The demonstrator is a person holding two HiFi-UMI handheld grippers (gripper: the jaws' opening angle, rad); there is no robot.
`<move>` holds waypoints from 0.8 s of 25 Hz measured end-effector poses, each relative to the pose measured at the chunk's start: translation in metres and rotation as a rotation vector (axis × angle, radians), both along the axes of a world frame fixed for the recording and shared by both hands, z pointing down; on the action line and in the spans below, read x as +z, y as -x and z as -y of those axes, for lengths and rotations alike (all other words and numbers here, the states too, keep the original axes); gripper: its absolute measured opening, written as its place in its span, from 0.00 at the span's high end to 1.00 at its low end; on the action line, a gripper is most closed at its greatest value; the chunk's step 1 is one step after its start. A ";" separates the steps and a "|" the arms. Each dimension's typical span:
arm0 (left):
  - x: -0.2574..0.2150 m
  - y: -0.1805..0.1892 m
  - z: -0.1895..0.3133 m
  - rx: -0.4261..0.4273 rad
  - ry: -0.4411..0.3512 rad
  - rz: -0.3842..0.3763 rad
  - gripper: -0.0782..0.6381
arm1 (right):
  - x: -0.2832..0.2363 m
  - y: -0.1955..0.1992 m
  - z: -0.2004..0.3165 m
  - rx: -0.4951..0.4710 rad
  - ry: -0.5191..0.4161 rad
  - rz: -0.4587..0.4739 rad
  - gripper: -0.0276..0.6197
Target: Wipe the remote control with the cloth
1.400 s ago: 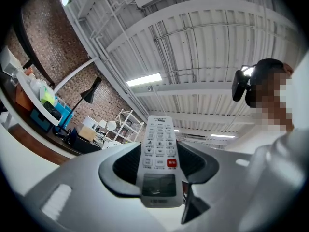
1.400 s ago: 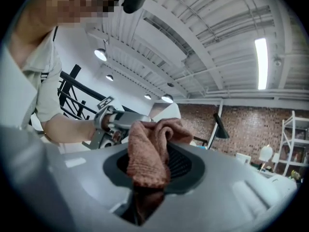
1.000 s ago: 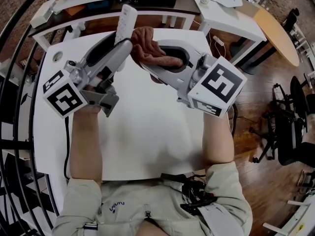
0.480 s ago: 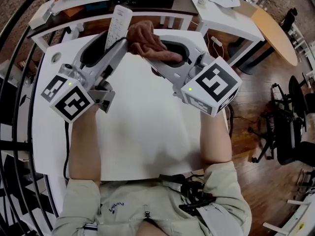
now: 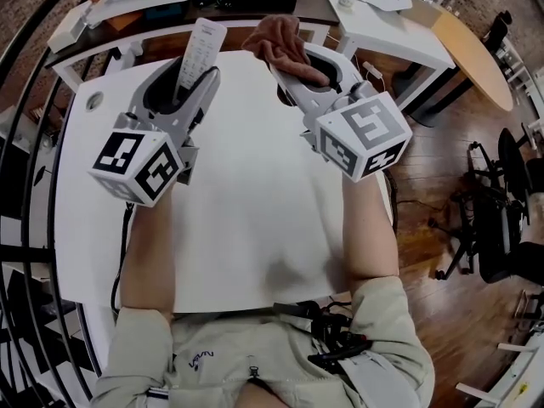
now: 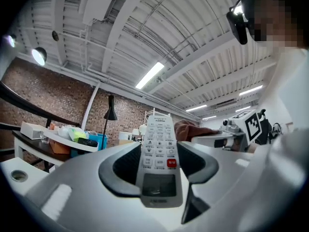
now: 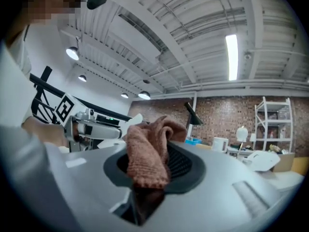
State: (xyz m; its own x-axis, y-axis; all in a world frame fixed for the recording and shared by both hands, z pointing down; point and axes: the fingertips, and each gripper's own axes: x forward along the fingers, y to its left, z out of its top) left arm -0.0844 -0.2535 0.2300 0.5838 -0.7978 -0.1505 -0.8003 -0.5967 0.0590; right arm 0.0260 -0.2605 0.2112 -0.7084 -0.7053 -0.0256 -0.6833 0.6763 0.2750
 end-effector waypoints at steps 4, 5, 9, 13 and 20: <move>0.012 0.004 0.013 -0.053 -0.004 0.028 0.55 | 0.008 -0.011 0.017 0.055 0.017 0.008 0.80; 0.017 0.005 0.016 -0.069 0.002 0.035 0.55 | 0.012 -0.014 0.022 0.068 0.024 0.006 0.80; 0.037 0.012 0.032 -0.128 0.050 0.056 0.55 | 0.028 -0.024 0.035 0.119 0.052 -0.007 0.80; 0.062 0.015 0.052 -0.173 0.121 0.084 0.55 | 0.048 -0.034 0.053 0.191 0.092 -0.034 0.79; 0.105 0.012 0.088 -0.218 0.266 0.179 0.55 | 0.101 -0.050 0.086 0.299 0.223 -0.110 0.79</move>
State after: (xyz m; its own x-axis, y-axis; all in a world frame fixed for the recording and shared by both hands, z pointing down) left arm -0.0967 -0.3411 0.3352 0.3941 -0.9038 0.1668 -0.9185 -0.3938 0.0366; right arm 0.0758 -0.3468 0.3123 -0.4606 -0.8609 0.2161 -0.8339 0.5031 0.2267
